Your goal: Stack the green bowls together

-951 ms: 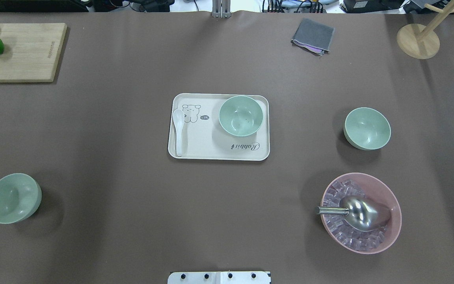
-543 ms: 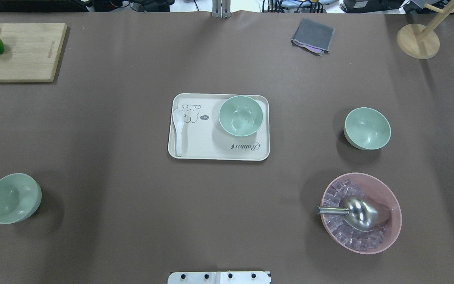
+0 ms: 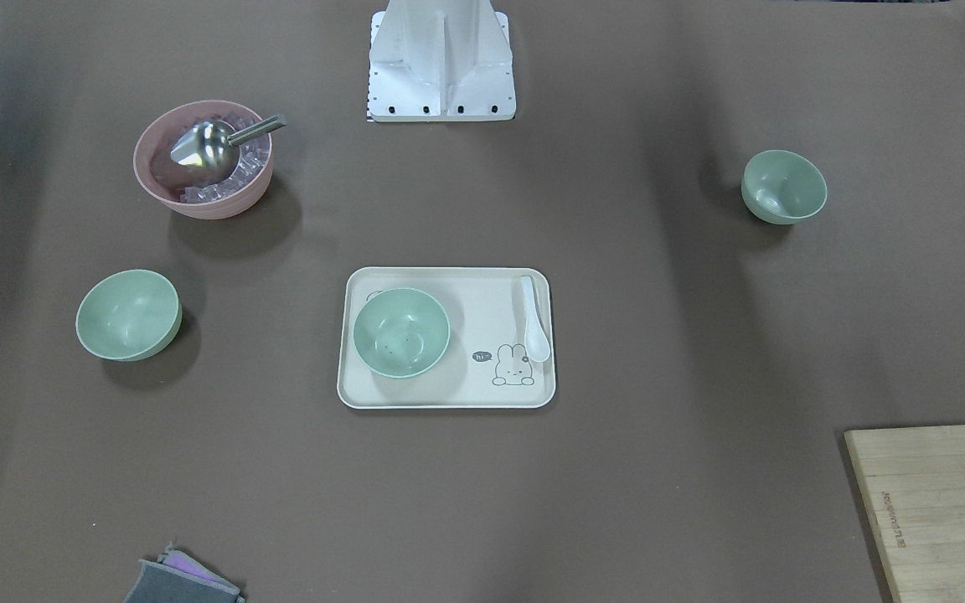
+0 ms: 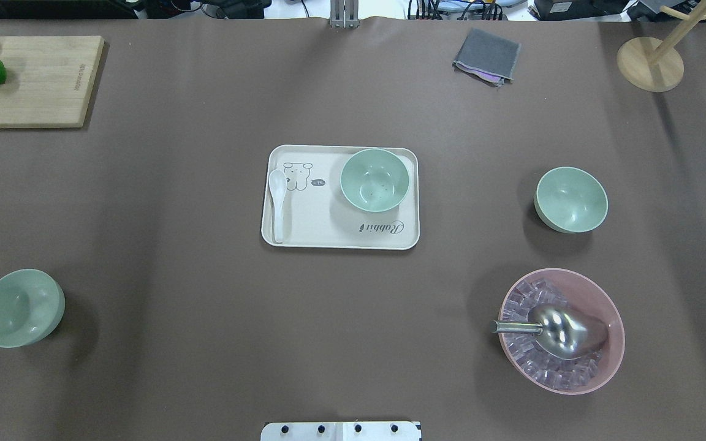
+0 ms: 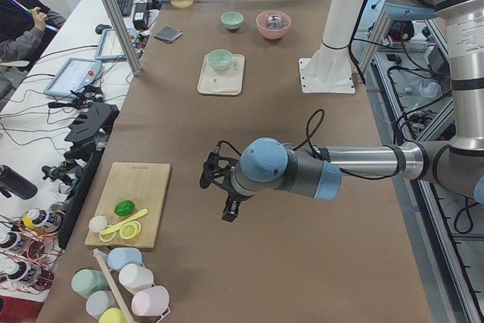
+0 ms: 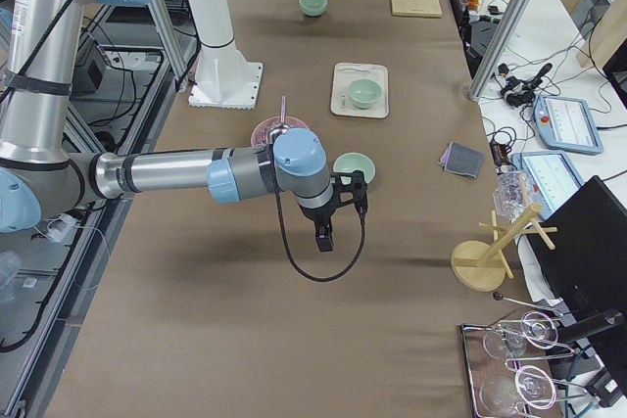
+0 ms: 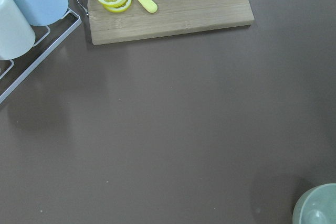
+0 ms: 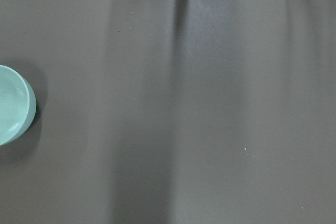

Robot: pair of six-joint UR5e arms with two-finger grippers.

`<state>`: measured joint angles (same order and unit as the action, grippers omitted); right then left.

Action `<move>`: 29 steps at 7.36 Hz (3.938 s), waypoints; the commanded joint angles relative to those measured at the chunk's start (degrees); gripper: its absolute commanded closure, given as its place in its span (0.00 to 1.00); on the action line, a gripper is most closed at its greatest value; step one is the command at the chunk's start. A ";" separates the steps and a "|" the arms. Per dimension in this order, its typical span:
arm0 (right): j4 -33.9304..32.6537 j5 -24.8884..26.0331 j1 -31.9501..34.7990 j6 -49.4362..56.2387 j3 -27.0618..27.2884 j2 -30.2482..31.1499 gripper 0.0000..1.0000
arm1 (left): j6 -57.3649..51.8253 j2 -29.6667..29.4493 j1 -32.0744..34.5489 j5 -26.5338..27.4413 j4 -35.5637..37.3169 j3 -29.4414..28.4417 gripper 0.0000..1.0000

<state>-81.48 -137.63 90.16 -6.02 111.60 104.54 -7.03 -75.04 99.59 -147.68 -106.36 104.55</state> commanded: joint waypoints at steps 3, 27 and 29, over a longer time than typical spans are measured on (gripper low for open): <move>0.26 1.83 -8.15 -14.59 0.29 -3.28 0.00 | 22.75 0.07 -11.04 -4.23 -10.67 0.74 0.02; 5.63 13.88 -19.76 -31.68 0.81 -3.64 0.00 | 50.01 6.14 -53.54 25.86 -28.72 0.92 0.71; 5.63 13.88 -19.67 -31.68 0.81 -3.64 0.00 | 50.01 6.14 -53.54 25.86 -28.81 0.92 0.88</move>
<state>-75.85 -123.75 70.41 -37.70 112.41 100.87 42.98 -68.93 46.08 -121.81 -135.09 105.48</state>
